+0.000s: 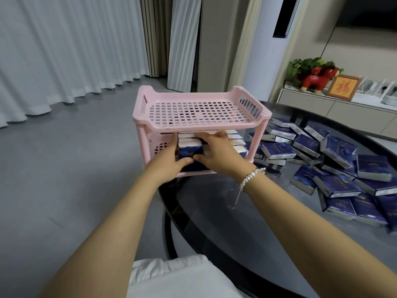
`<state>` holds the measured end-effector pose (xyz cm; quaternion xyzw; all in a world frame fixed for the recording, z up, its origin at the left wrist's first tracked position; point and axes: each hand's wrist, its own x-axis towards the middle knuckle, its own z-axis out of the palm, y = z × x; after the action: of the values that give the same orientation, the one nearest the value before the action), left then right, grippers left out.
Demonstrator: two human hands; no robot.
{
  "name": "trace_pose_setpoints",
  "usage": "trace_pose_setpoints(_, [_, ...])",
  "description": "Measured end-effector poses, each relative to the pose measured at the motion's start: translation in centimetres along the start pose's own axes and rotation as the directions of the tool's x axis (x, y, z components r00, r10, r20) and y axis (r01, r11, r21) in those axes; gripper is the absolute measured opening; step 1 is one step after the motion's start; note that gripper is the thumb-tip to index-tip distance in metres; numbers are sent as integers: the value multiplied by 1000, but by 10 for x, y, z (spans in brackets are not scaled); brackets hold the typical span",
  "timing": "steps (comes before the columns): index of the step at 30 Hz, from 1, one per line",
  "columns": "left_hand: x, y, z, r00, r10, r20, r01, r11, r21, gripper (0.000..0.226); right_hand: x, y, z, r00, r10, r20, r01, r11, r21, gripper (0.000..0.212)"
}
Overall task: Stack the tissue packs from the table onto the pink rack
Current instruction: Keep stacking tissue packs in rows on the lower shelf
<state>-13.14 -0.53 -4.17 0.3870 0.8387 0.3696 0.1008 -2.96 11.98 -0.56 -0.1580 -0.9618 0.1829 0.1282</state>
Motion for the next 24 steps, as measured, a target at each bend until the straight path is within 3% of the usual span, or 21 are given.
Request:
trace_pose_setpoints(9, [-7, 12, 8, 997, -48, -64, 52, 996, 69, 71, -2, 7, 0, 996, -84, 17, 86, 990, -110, 45])
trace_pose_setpoints(13, [-8, 13, 13, 995, -98, -32, 101, 986, 135, 66, -12, 14, 9, 990, -126, -67, 106, 963, -248, 44])
trace_pose_setpoints(17, [-14, 21, 25, 985, -163, -61, 172, 958, 228, 71, -18, 19, 18, 990, -107, -93, 82, 967, -240, 45])
trace_pose_setpoints(24, [-23, 33, 33, 967, -240, -80, 241, 971, -3, 91, -17, 19, 16, 992, -70, -110, 50, 984, -172, 49])
